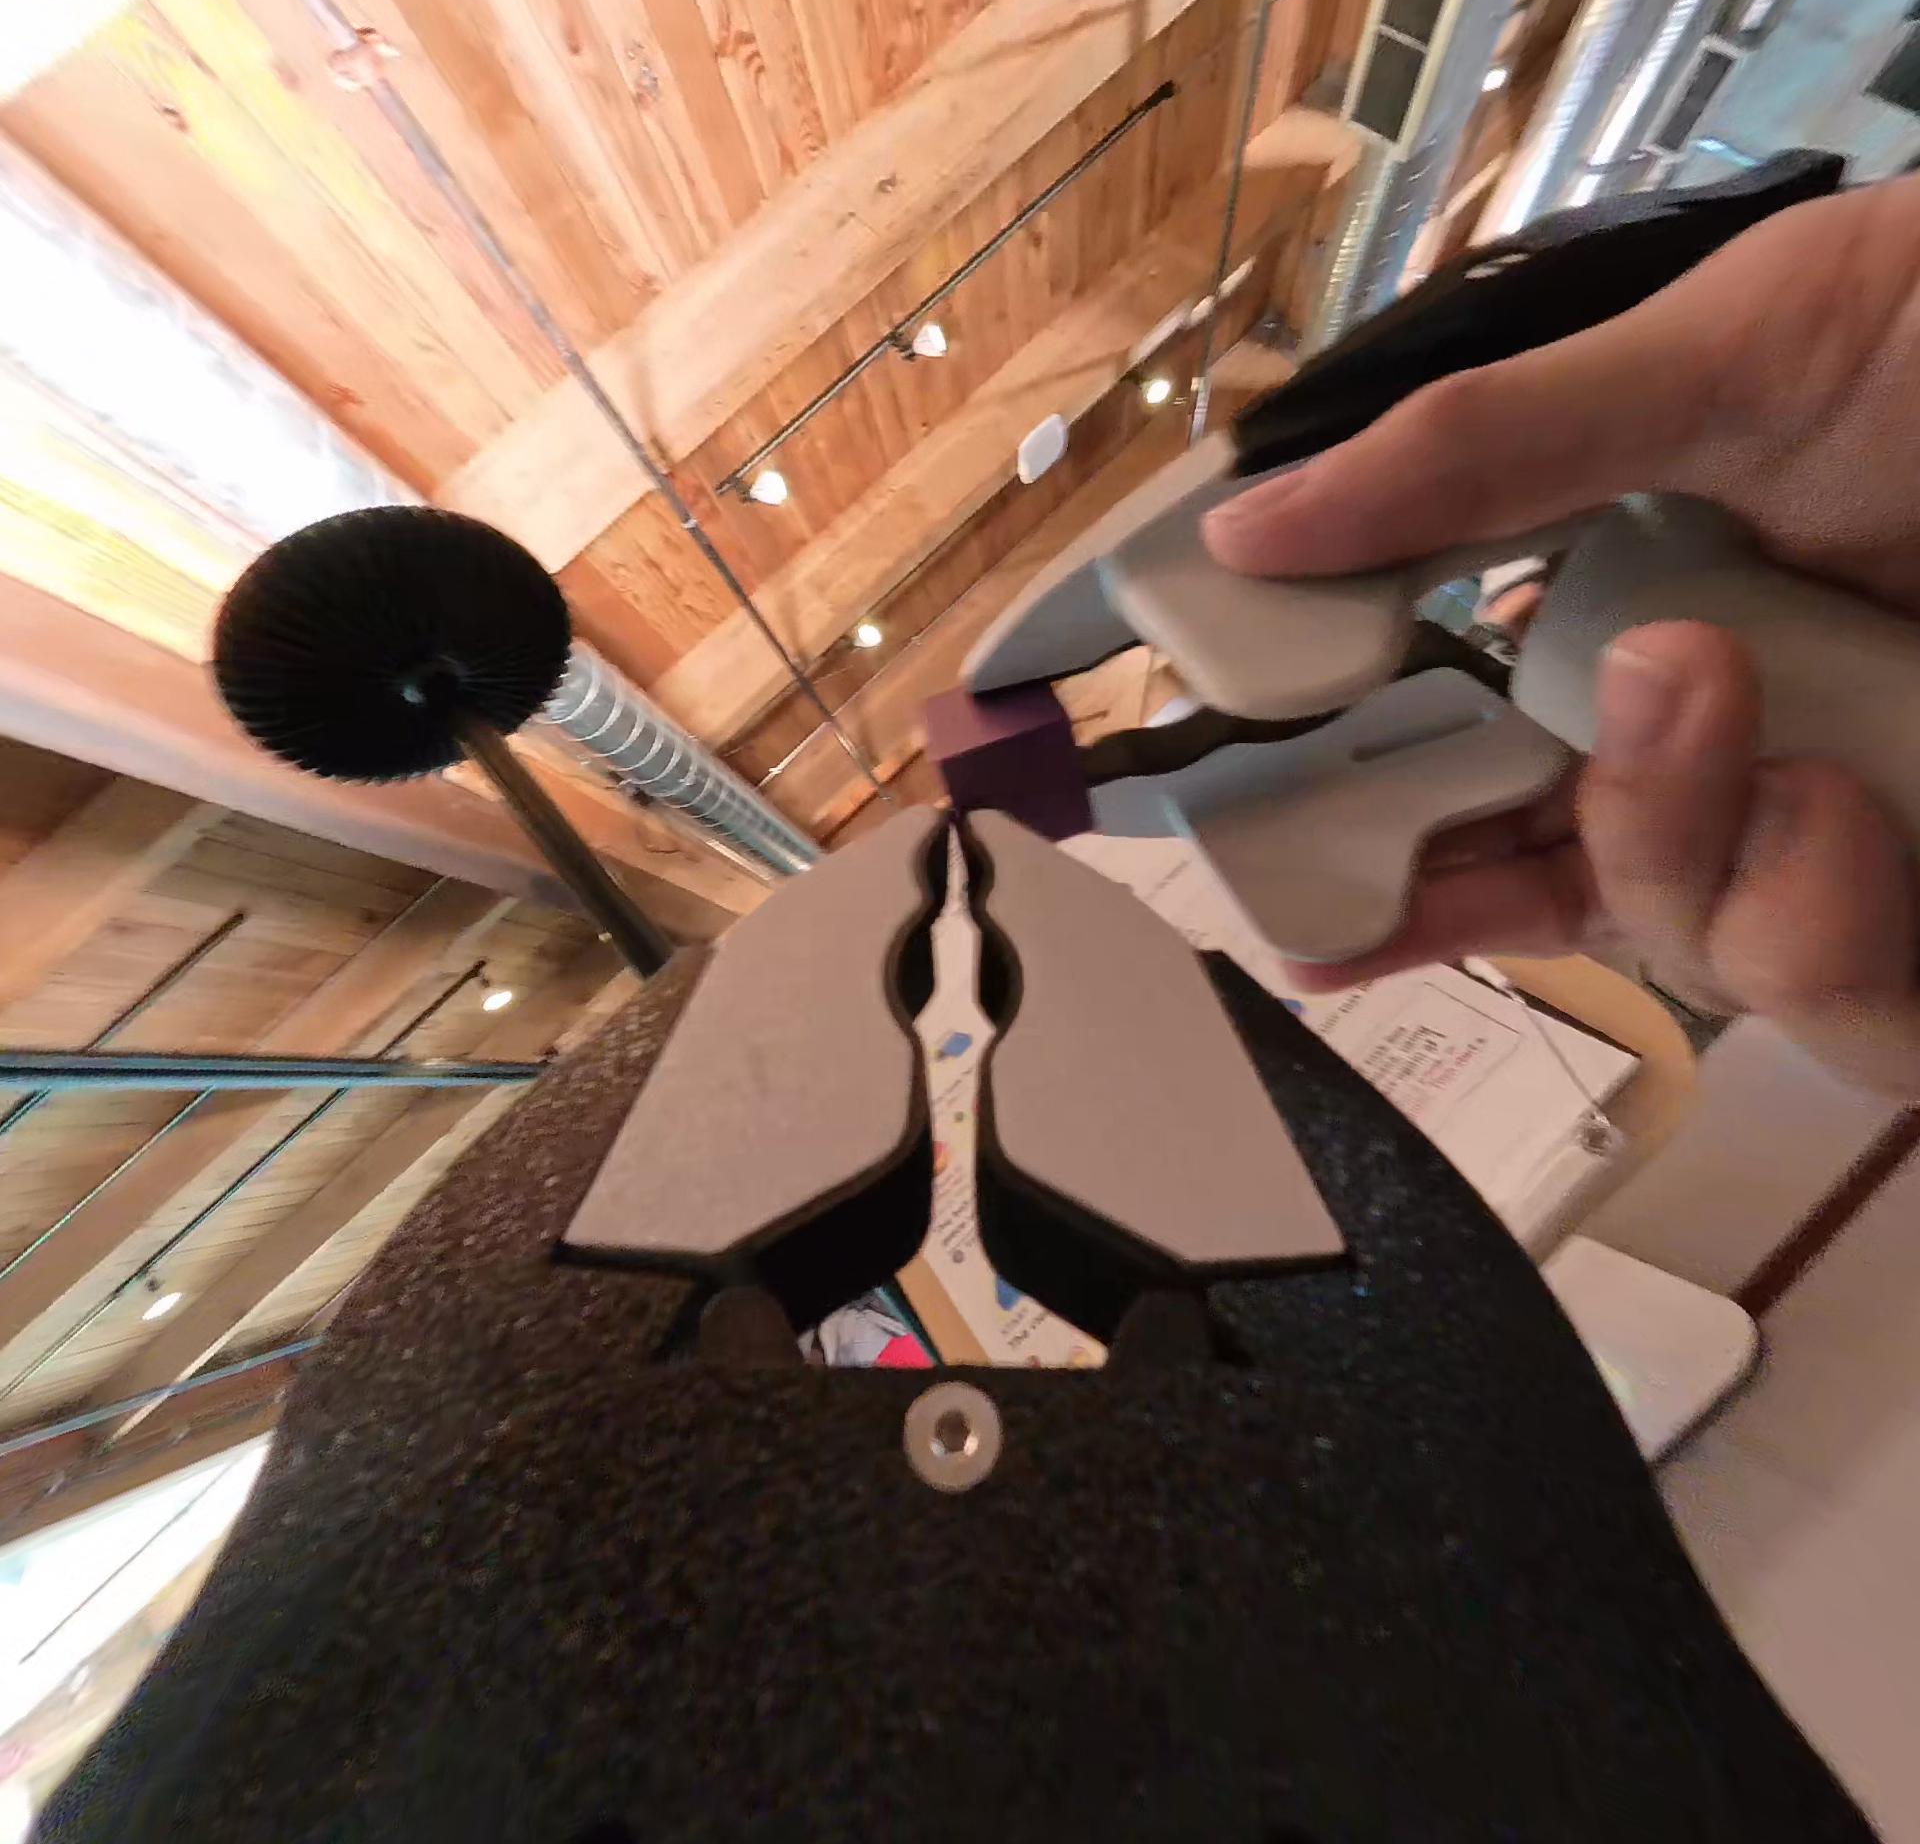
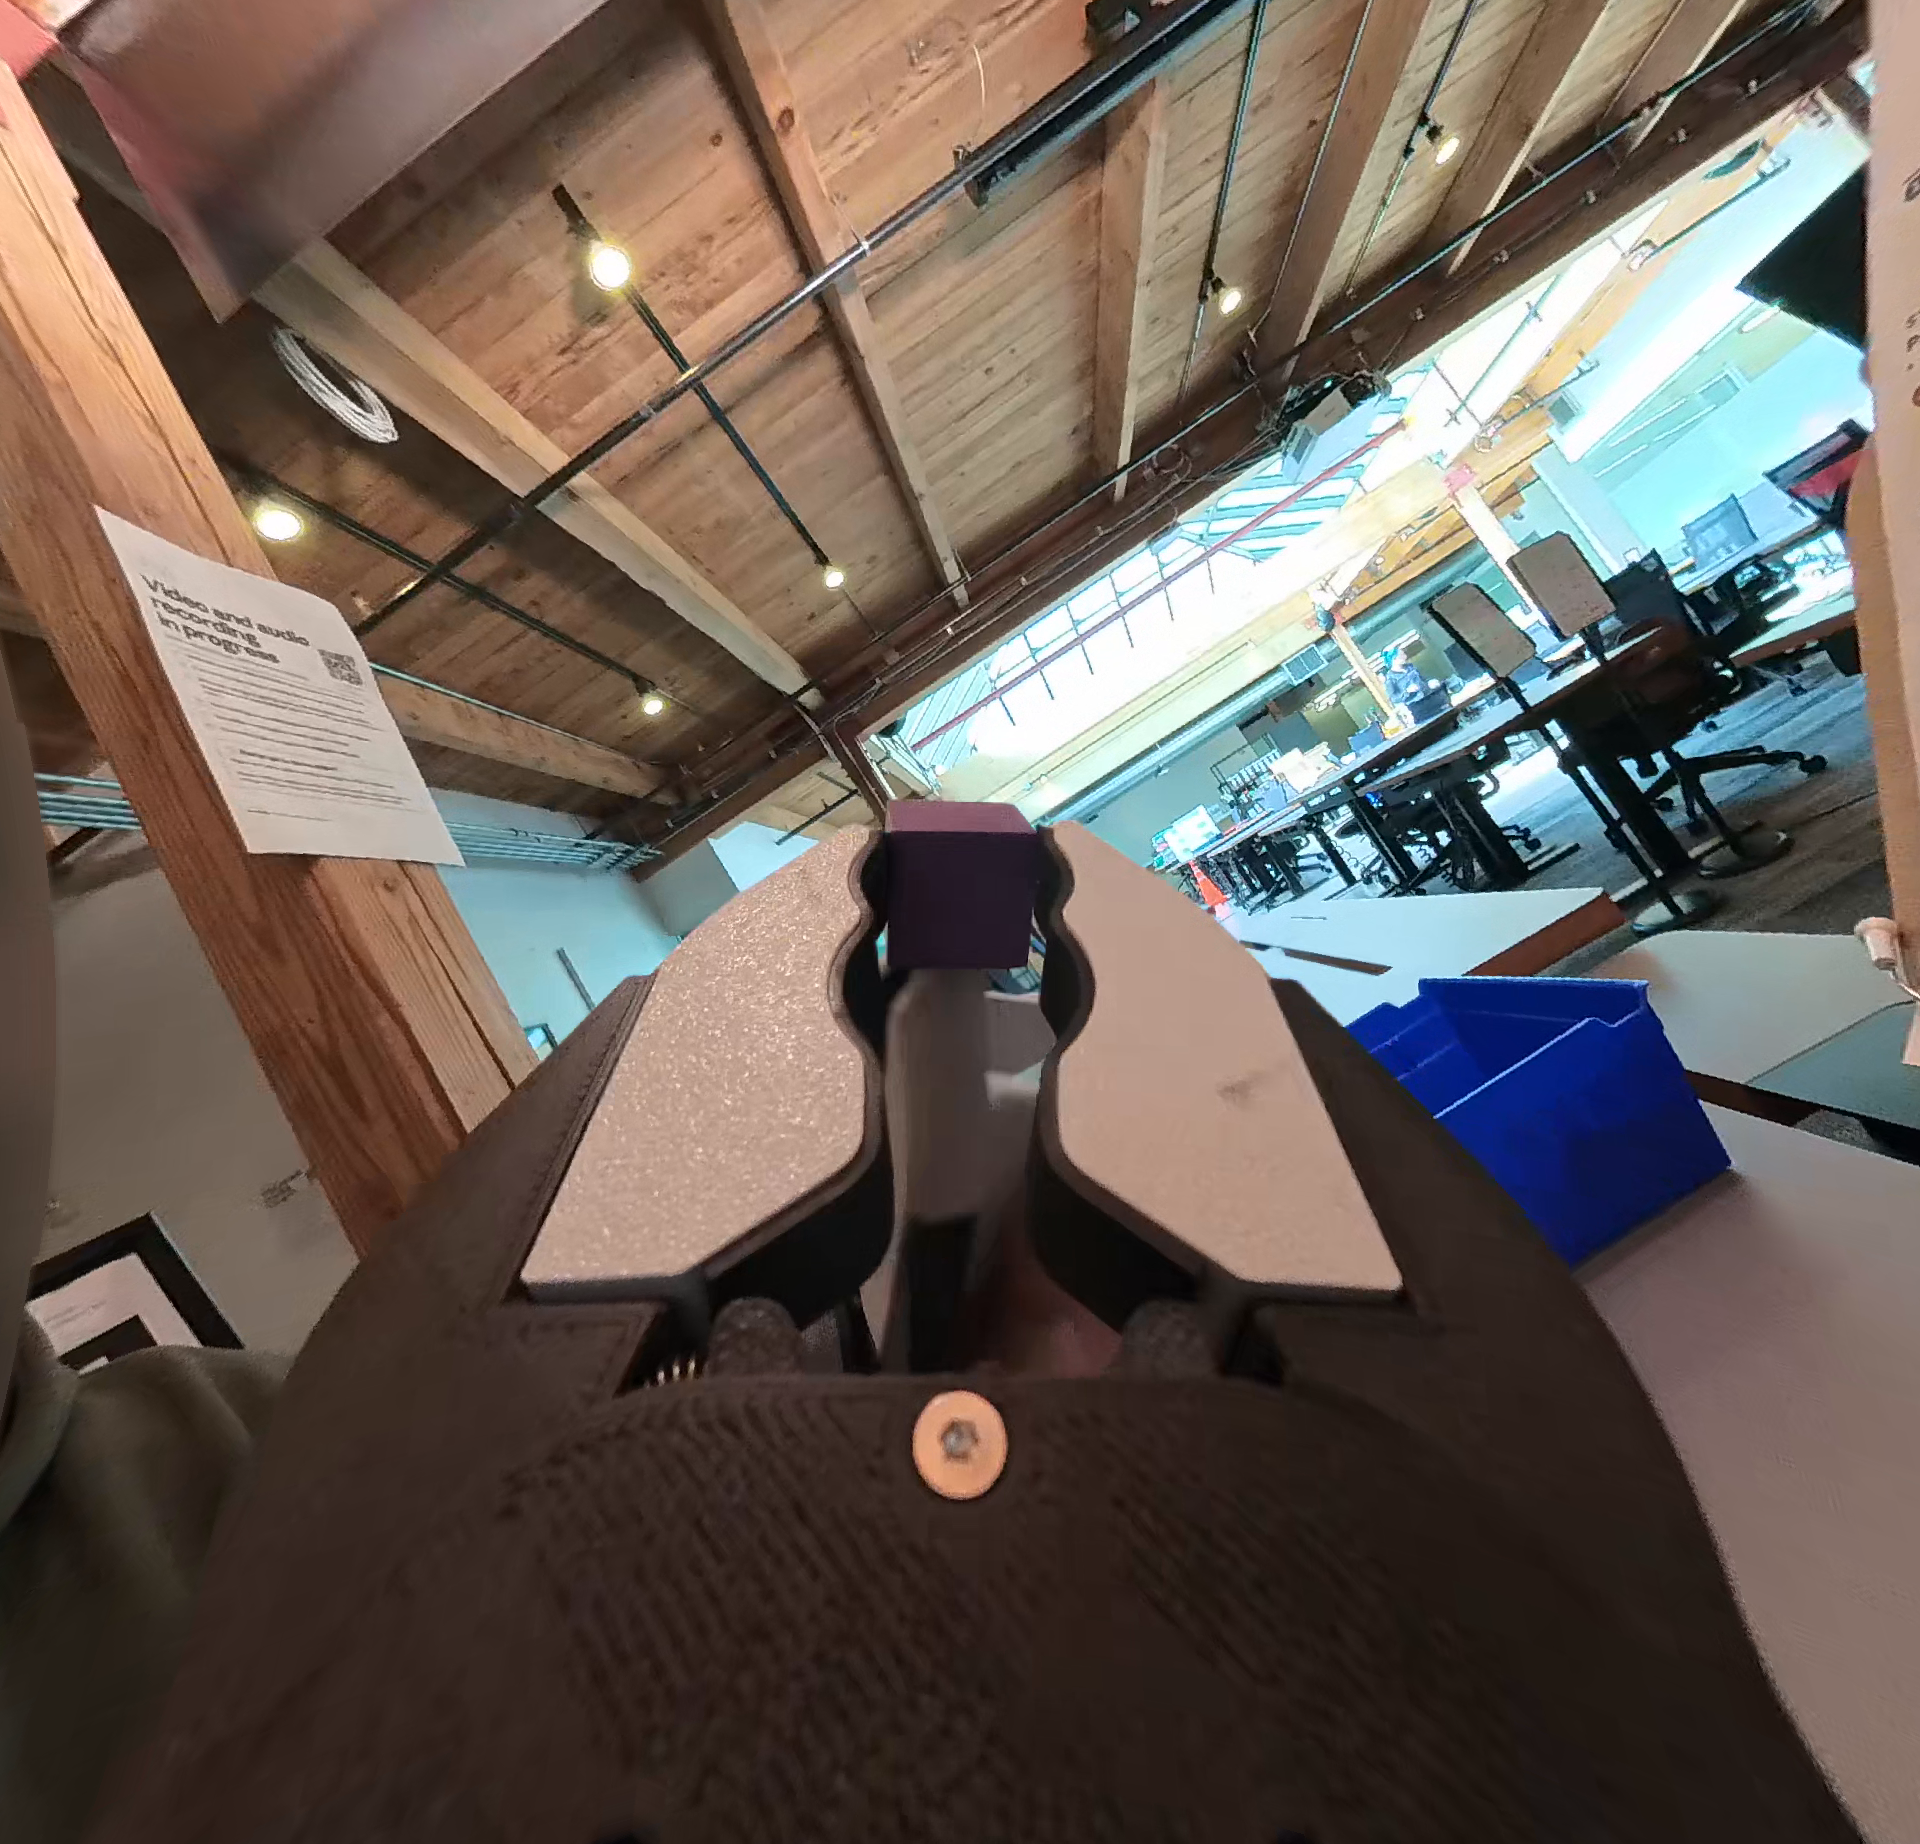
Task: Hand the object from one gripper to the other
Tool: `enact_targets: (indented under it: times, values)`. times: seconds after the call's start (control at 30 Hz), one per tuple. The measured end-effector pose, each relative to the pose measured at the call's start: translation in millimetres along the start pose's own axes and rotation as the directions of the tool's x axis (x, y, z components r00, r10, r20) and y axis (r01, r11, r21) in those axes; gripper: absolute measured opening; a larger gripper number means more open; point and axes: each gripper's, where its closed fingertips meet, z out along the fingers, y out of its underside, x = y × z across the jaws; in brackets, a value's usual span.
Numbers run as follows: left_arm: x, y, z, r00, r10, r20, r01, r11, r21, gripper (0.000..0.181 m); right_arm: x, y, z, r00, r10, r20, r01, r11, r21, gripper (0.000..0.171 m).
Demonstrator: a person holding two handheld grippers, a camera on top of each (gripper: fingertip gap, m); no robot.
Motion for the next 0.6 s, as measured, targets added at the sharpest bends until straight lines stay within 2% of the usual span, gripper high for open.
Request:
enact_targets:
  times: [0.13, 0.23, 0.27, 0.37, 0.5, 0.6]
  values:
    - [5, -2, 2, 0.992, -0.092, -0.090, 0.095, 0.995, 0.020, 0.001, 4, -3, -2, 0.999, 0.047, -0.003, -0.046, 0.998, 0.042, 0.026]
    - [12, -7, 0, 0.989, -0.067, -0.135, 0.076, 0.995, 0.061, 0.033, 3, -2, 0, 0.999, 0.047, 0.005, -0.047, 0.998, 0.037, 0.026]
    - [11, -6, 1, 0.990, -0.056, -0.130, 0.064, 0.996, 0.054, 0.039, 4, -1, 0, 0.999, 0.040, 0.004, -0.040, 0.999, 0.029, 0.026]
    - [8, -7, 3, 0.994, -0.047, -0.099, 0.051, 0.998, 0.036, 0.039, 5, 7, 3, 0.999, 0.048, 0.006, -0.048, 0.999, -0.004, 0.026]
    - [3, 4, 5, 0.999, 0.016, -0.048, -0.017, 0.999, -0.029, 0.031, 7, 18, 9, 0.998, 0.059, -0.003, -0.059, 0.998, -0.020, 0.026]
    - [2, 3, 5, 0.999, -0.012, -0.050, 0.011, 1.000, -0.024, 0.031, 7, 18, 8, 0.998, 0.063, 0.001, -0.063, 0.998, -0.028, 0.026]
